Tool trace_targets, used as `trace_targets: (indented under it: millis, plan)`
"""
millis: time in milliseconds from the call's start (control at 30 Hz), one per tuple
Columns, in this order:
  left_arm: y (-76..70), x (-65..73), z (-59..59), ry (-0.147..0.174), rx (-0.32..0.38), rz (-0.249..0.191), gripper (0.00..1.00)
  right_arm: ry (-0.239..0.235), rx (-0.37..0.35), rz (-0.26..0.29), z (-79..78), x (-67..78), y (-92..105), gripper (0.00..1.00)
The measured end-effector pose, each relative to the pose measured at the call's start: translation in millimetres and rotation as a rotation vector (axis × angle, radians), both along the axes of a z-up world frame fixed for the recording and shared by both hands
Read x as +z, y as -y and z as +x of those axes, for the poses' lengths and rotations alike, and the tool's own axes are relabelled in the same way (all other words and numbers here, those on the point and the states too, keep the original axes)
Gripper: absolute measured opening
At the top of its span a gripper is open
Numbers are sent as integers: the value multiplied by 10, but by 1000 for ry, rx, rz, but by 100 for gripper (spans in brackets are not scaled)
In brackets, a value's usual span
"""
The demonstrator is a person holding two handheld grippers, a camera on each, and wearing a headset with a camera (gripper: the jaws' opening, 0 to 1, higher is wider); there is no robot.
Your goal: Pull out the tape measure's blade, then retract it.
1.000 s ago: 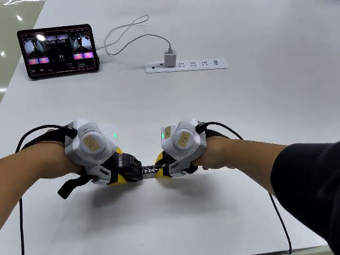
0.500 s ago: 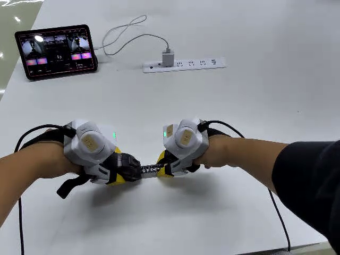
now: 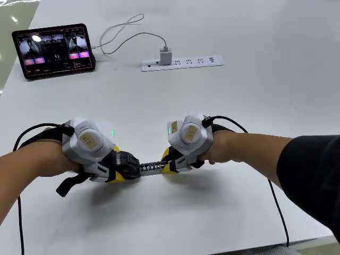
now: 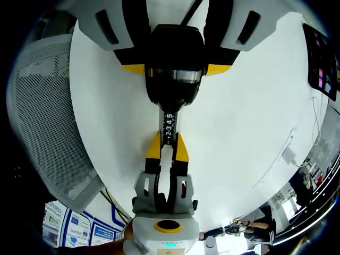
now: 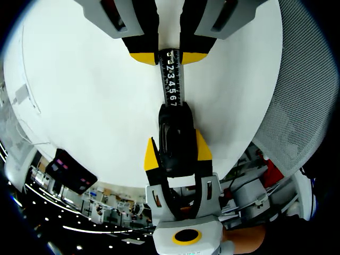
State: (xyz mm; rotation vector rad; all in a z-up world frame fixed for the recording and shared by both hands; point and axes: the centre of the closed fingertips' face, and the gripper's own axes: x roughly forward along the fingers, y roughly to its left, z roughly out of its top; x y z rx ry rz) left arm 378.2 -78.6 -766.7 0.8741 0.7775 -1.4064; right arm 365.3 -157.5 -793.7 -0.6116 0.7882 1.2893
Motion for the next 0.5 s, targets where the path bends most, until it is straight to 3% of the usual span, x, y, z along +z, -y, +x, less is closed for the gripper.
trace_targets:
  millis: [500]
  plan:
    - [-2,3,3,-1,5,-2,33,2,-4,-7,-13,0,75,10]
